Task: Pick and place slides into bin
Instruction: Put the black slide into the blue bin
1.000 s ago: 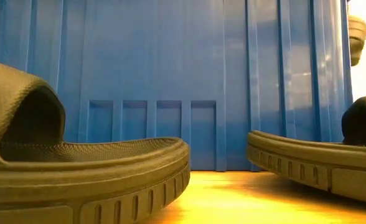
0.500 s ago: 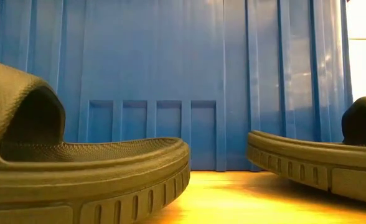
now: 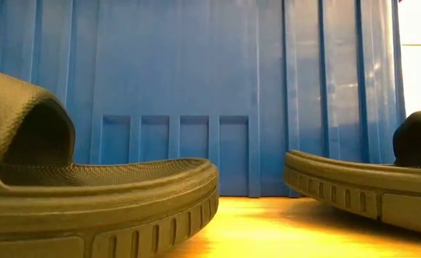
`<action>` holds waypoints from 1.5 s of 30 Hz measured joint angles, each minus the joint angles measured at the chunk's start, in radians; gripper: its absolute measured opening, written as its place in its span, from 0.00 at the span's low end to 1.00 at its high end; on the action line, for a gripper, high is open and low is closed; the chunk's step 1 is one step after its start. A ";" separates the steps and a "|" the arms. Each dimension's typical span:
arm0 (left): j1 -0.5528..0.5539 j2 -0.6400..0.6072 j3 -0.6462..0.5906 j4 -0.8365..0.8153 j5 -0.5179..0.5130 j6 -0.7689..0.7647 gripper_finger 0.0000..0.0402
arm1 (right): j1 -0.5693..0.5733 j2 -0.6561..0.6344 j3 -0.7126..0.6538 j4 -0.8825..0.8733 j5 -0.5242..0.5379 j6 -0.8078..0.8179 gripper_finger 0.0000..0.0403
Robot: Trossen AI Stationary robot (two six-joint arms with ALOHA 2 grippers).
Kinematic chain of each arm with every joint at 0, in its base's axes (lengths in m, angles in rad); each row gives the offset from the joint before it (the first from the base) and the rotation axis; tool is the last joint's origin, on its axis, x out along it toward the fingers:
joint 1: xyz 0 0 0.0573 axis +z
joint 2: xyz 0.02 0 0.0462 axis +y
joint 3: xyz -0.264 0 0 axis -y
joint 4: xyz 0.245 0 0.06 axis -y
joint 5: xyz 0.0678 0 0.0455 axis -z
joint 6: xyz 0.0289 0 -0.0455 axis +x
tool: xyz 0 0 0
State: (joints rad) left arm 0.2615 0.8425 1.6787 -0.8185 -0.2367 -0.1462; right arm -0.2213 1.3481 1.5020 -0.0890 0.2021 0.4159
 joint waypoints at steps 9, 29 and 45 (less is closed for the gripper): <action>0.000 -0.015 -0.001 -0.003 0.001 0.004 0.56 | 0.001 0.320 -0.044 0.797 -0.299 0.198 0.03; 0.000 -0.079 -0.001 -0.002 0.001 -0.004 0.56 | 0.034 0.493 -0.016 1.654 -1.041 0.428 0.03; -0.001 -0.068 -0.001 -0.002 0.001 0.002 0.56 | 0.150 0.371 0.058 1.631 -1.292 0.383 0.03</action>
State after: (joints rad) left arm 0.2607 0.7746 1.6775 -0.8208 -0.2359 -0.1437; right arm -0.0711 1.7187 1.5598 1.5416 -1.0896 0.7991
